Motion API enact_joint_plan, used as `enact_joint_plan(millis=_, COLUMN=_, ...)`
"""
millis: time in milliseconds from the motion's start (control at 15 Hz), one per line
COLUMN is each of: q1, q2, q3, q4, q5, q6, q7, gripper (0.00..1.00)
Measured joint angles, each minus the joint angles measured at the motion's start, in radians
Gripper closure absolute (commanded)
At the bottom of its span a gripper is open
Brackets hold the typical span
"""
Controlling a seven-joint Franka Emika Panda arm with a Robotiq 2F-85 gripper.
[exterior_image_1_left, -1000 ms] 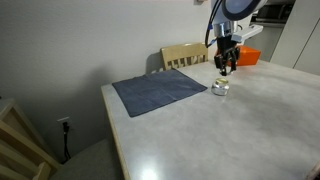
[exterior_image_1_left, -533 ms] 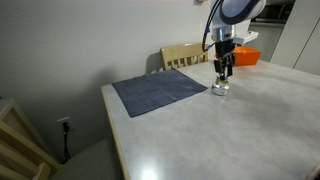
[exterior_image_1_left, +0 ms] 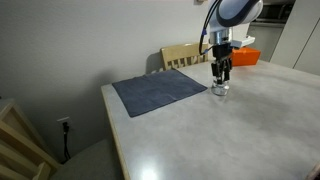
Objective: Put the silver lid on the silver bottle
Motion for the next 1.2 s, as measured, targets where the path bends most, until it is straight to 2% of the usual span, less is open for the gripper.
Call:
enact_joint_plan(millis=667, q1=0.019, q2=0.0, q3=-0.009, q4=-0.001, q5=-0.083, q6=0.054, q7=0.043, gripper=0.57)
enact_joint_plan(millis=1200, q1=0.019, q2=-0.005, q3=-0.017, q4=-0.04, q5=-0.089, q6=0.158, q7=0.097, gripper=0.57)
